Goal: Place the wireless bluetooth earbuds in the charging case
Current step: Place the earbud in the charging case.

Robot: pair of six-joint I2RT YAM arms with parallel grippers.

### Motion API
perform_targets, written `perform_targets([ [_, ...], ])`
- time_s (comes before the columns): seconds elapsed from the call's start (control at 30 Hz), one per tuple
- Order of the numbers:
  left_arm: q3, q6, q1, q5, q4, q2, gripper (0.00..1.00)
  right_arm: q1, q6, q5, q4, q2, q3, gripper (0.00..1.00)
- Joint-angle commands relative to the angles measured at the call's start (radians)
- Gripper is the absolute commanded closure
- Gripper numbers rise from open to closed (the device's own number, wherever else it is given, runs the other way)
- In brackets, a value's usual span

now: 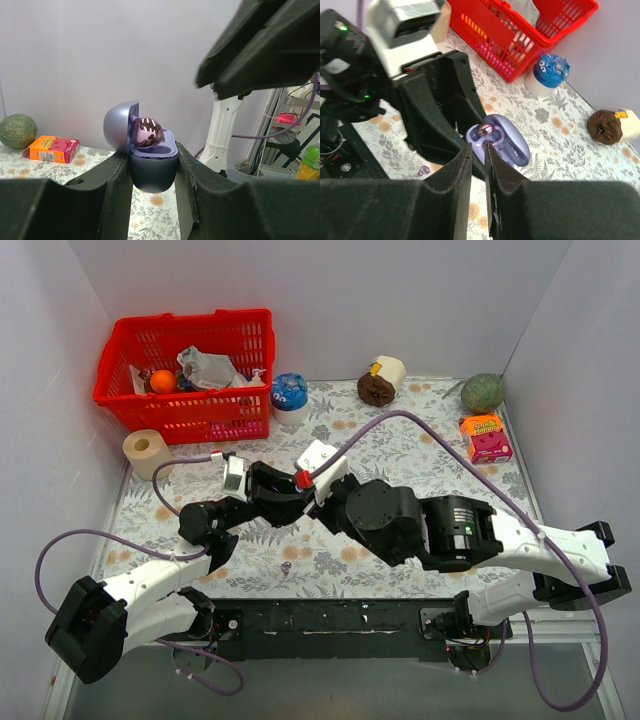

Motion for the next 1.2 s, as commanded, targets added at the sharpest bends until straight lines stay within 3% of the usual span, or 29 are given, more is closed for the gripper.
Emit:
perform_targets([
  [0.0,0.014,0.054,-0.014,-0.031,-0.011,-0.023,1.0,-0.098,0.067,-0.068,-0.003,0.013,0.025,0.78],
  [0.47,0.011,0.166,-0.037,-0.088,-0.037,-0.034,1.0,-0.148,0.061,-0.137,0.013,0.053,0.069,0.84],
  [1.03,0.02,0.17,-0.037,-0.088,-0.043,-0.039,1.0,-0.185,0.064,-0.175,-0.046,0.085,0.078,0.85],
  [1.17,0.008,0.155,-0.037,-0.106,-0.026,-0.04,1.0,-0.185,0.07,-0.172,0.0,0.026,0.059,0.83],
])
